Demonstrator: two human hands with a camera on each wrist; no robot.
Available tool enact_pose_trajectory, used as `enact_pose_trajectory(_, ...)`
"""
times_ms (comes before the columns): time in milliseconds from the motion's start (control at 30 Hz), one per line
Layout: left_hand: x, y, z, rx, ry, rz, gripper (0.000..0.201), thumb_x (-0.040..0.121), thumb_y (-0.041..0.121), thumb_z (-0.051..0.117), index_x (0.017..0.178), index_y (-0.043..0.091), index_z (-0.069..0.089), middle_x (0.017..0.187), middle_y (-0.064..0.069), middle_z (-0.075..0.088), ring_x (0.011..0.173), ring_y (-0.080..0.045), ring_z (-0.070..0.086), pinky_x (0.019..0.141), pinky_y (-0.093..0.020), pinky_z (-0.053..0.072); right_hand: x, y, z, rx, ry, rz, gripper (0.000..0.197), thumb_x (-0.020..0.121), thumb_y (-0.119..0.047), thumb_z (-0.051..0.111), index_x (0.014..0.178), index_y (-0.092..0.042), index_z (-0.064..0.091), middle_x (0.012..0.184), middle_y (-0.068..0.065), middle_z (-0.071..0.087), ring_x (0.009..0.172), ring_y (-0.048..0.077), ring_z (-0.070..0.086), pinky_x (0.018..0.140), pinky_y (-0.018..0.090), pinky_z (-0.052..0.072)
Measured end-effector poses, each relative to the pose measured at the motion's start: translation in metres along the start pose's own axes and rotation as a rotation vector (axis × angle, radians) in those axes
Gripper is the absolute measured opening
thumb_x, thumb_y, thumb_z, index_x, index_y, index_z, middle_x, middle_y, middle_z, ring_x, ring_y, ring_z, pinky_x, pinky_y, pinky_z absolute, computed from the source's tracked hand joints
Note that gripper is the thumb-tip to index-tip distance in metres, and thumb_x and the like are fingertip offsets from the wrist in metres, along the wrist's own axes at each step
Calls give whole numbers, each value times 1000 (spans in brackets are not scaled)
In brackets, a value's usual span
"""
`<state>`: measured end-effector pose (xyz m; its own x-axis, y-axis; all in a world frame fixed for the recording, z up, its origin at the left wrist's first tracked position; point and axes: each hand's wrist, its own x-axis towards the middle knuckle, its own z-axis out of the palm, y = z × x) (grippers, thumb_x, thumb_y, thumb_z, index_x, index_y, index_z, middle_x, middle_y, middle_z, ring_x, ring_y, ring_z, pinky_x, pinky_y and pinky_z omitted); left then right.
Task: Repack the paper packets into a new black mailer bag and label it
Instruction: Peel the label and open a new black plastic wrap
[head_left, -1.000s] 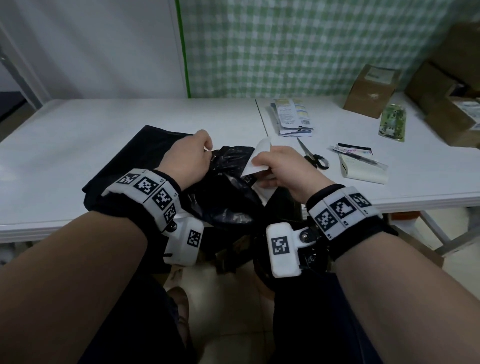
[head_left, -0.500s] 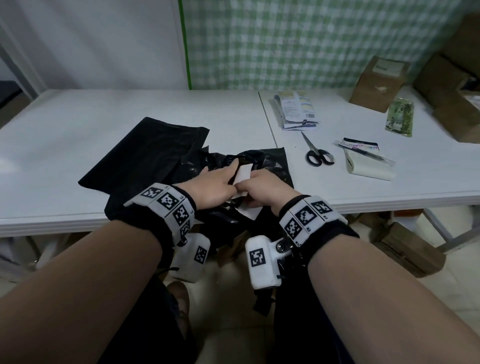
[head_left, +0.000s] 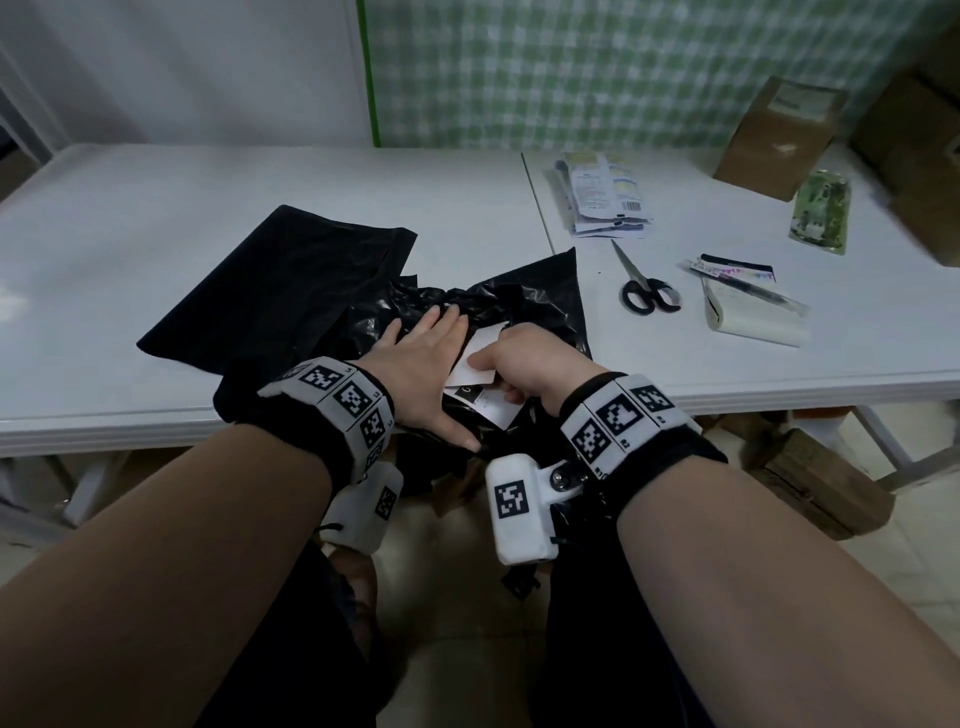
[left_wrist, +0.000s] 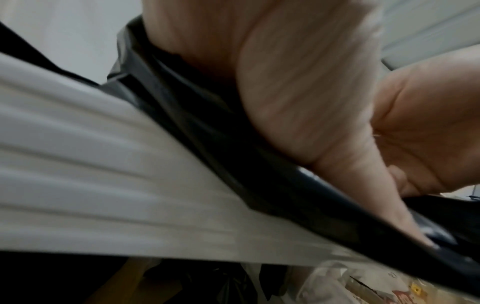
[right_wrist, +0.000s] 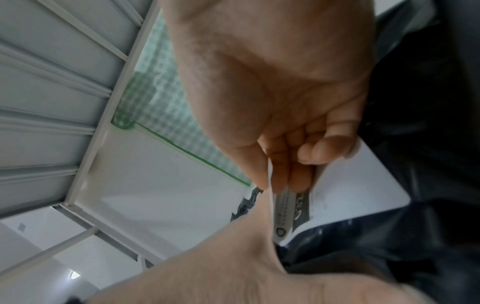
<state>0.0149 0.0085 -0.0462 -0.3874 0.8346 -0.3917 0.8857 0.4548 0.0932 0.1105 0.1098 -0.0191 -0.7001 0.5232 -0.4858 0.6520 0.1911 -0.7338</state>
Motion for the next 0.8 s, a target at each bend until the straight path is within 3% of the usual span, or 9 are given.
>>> enact_pose_trajectory(233,0,1,0,13,7,-23,142,51,74,69,147,15,-17,157,2,-22,144,-15,-21,118,-46,-7,-2,3,1,26,30,-20,28,89,-16,59,66,-14,42,65,4,47,52,16,46,48,23,37)
enact_pose_trajectory(633,3,5,3,-9,36,-84,143,49,75,69,147,16,-16,157,2,-21,145,-15,-19,118,-51,-4,-11,20,-18,206,16,-27,19,88,-10,60,73,-11,50,77,6,54,65,17,54,63,25,50)
enact_pose_trajectory(733,4,7,2,-11,32,-105,142,50,75,69,147,16,-16,157,3,-22,144,-15,-19,118,-50,-5,-13,23,-21,253,5,-35,5,88,-9,60,87,-8,56,90,10,59,77,20,58,68,26,52)
enact_pose_trajectory(800,4,9,2,-16,31,-122,142,50,75,68,147,16,-16,156,3,-22,144,-15,-19,118,-50,-5,-14,26,-26,301,-13,-32,10,88,-8,59,98,-8,58,101,10,61,88,22,59,78,30,53)
